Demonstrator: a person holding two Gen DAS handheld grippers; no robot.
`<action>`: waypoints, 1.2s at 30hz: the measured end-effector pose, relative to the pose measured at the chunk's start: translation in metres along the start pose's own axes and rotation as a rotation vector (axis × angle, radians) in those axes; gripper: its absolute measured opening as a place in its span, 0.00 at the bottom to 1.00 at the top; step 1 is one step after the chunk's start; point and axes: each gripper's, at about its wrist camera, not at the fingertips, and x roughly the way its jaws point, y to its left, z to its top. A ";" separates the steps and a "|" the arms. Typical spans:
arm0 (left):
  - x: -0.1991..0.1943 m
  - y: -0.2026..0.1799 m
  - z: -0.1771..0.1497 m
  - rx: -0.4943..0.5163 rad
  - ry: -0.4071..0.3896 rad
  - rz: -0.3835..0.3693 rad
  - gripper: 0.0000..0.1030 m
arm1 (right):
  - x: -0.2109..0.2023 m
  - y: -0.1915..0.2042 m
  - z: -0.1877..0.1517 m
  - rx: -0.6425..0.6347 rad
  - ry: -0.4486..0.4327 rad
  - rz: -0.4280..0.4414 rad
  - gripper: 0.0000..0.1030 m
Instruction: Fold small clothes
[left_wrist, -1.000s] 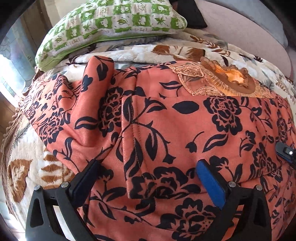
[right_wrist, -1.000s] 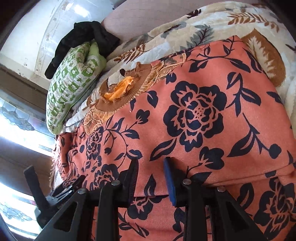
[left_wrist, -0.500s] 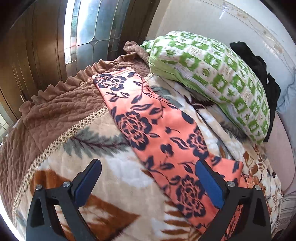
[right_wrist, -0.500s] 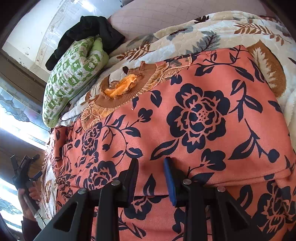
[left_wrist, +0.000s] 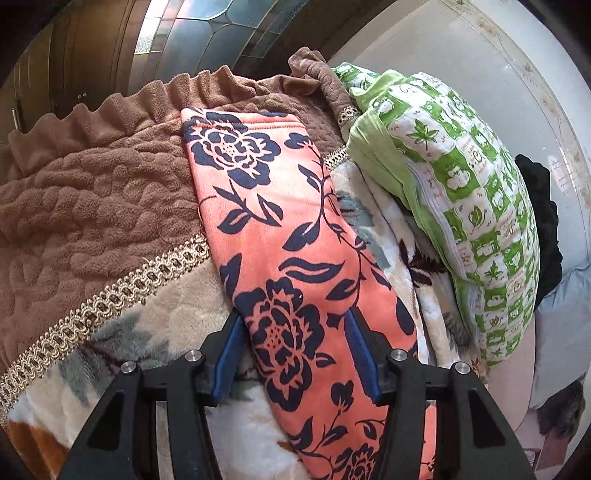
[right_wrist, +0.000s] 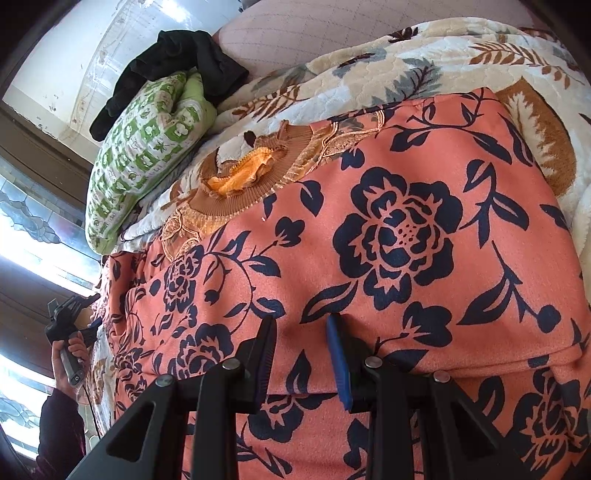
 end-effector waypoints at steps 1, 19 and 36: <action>0.001 0.000 0.003 -0.008 -0.006 0.009 0.54 | 0.000 0.000 0.001 -0.001 0.001 0.000 0.31; -0.063 -0.086 -0.004 0.296 -0.177 0.013 0.05 | -0.007 0.003 0.006 -0.007 -0.015 0.002 0.31; -0.106 -0.346 -0.344 1.203 0.033 -0.197 0.07 | -0.099 -0.052 0.041 0.214 -0.223 0.132 0.31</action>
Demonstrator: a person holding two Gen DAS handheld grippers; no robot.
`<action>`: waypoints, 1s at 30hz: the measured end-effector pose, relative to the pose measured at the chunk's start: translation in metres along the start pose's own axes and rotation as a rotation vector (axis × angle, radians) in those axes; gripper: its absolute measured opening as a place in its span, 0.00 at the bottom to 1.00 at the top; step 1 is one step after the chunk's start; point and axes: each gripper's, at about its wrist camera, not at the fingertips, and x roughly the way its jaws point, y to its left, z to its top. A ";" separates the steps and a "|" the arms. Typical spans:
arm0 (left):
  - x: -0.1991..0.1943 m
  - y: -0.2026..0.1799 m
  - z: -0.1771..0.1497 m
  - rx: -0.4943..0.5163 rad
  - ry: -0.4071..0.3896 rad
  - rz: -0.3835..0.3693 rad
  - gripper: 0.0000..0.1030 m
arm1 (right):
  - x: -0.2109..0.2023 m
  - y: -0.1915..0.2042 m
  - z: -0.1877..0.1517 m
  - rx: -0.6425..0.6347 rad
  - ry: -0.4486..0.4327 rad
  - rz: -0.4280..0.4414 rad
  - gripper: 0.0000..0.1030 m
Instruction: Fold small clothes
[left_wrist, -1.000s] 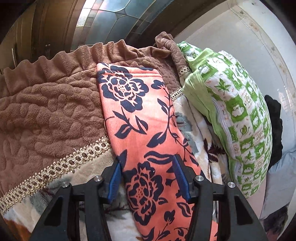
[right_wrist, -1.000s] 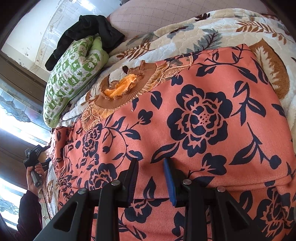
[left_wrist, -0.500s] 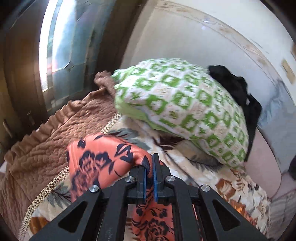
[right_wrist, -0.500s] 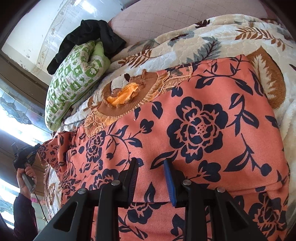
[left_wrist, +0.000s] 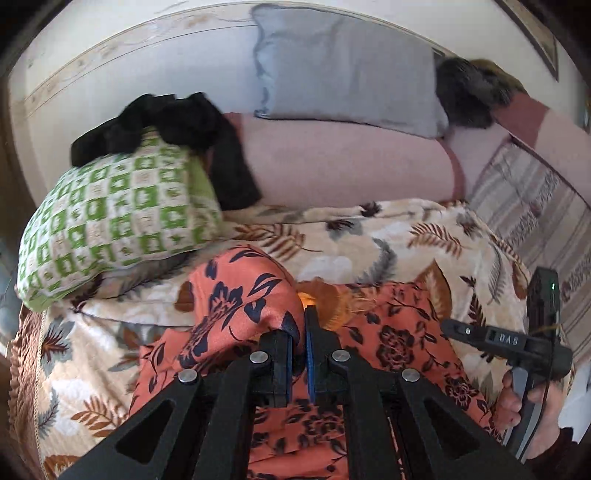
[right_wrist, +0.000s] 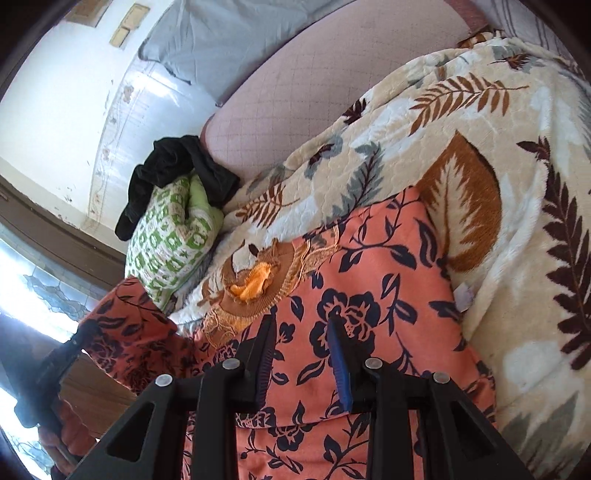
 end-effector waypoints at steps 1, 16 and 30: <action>0.013 -0.024 -0.005 0.042 0.042 -0.007 0.07 | -0.006 -0.005 0.004 0.019 -0.014 0.007 0.31; 0.000 0.062 -0.123 -0.324 -0.013 0.191 0.68 | -0.007 0.007 0.004 -0.103 -0.021 -0.043 0.64; 0.069 0.116 -0.168 -0.324 0.191 0.520 0.68 | 0.105 0.097 -0.069 -0.517 0.154 -0.236 0.63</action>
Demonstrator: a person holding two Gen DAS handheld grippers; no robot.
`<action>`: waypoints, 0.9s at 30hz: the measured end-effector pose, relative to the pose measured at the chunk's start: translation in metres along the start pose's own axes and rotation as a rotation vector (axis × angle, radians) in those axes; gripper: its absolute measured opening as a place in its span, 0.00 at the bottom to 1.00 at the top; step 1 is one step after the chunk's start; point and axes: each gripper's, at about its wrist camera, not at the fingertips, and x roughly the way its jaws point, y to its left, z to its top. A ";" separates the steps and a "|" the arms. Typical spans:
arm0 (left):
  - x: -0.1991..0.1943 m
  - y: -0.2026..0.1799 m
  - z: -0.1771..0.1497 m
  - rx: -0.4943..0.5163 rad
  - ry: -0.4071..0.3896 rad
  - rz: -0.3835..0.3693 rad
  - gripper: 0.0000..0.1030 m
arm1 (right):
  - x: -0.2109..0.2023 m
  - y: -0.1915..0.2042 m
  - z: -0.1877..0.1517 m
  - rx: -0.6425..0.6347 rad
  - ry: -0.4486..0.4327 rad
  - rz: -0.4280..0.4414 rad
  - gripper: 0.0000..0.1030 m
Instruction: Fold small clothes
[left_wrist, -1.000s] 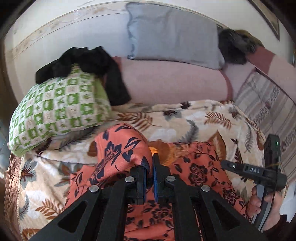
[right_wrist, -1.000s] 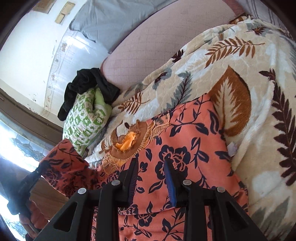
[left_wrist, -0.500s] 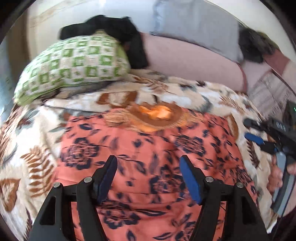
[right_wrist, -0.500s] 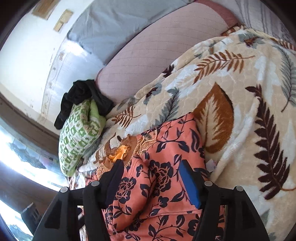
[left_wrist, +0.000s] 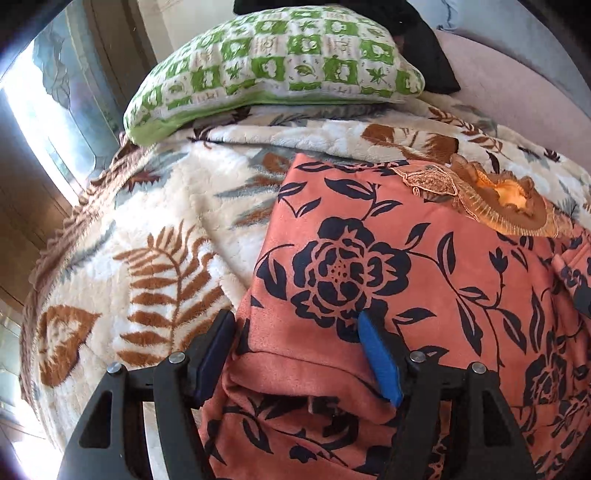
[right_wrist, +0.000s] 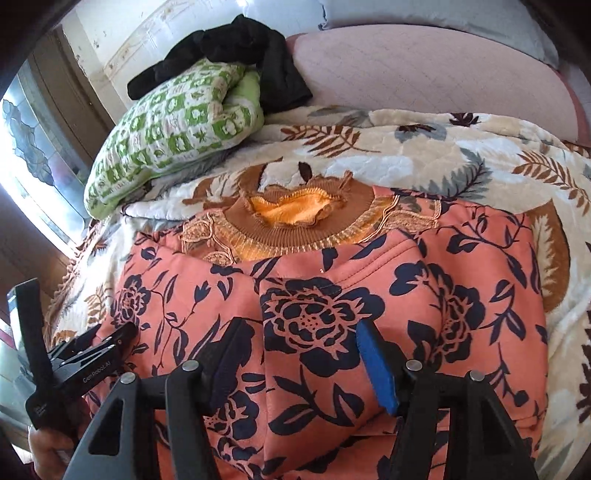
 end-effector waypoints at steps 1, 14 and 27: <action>-0.001 -0.002 0.000 0.018 -0.003 0.005 0.67 | 0.005 0.002 -0.002 -0.012 0.009 -0.021 0.63; -0.001 0.002 0.002 -0.017 0.010 -0.010 0.69 | -0.061 -0.092 -0.037 0.225 -0.015 -0.011 0.19; -0.003 -0.005 -0.001 0.014 -0.021 0.036 0.69 | -0.079 -0.158 -0.034 0.433 -0.048 0.117 0.69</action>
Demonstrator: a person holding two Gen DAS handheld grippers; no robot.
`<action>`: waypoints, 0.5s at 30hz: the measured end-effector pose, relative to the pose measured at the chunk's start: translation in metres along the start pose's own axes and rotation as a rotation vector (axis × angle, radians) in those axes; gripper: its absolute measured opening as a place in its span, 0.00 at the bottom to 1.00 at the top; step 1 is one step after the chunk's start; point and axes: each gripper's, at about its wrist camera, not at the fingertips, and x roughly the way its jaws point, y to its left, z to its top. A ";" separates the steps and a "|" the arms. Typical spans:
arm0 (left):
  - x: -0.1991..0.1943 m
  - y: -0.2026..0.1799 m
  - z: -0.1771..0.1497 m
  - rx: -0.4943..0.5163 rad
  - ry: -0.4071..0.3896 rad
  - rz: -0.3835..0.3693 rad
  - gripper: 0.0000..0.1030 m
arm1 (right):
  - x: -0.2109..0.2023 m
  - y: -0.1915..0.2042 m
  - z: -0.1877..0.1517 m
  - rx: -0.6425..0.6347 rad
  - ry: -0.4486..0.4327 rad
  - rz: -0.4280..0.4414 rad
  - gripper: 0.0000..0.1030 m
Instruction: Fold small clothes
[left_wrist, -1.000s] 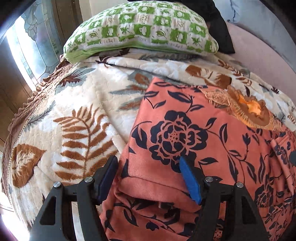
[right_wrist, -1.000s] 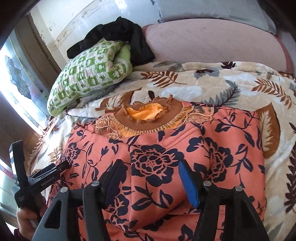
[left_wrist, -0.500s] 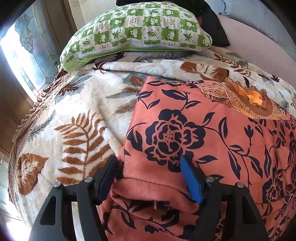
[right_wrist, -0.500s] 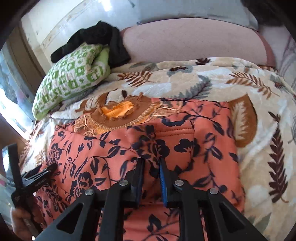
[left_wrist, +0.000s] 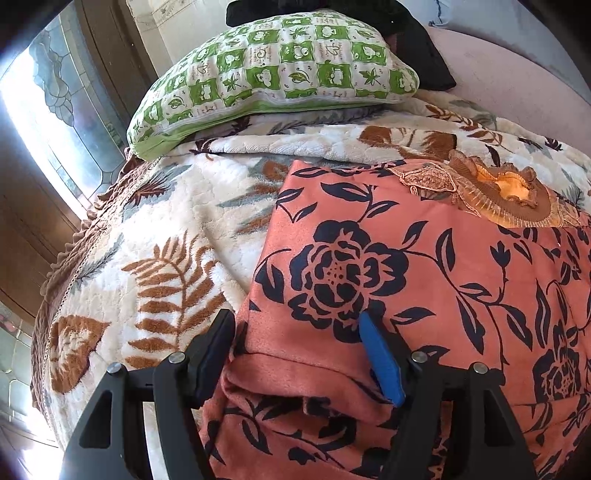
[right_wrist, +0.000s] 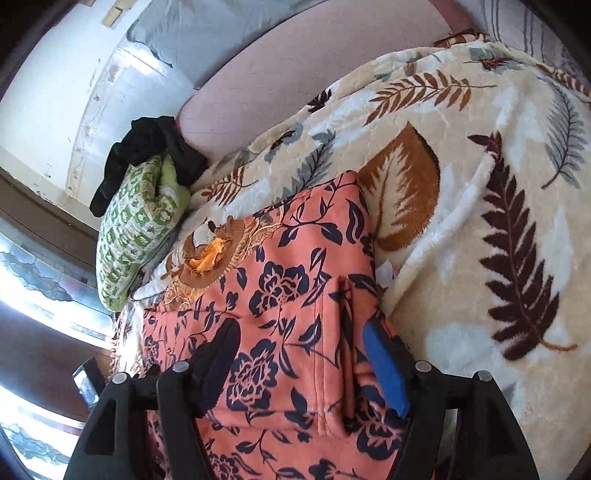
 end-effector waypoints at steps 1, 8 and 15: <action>0.000 0.000 0.000 0.000 0.001 -0.003 0.69 | 0.010 0.002 0.003 -0.003 0.005 -0.019 0.68; -0.003 0.011 0.003 -0.052 0.010 -0.038 0.69 | 0.041 0.021 0.007 -0.098 -0.016 -0.107 0.09; -0.022 0.021 0.007 -0.141 -0.113 -0.031 0.70 | -0.014 0.053 0.021 -0.204 -0.371 -0.154 0.08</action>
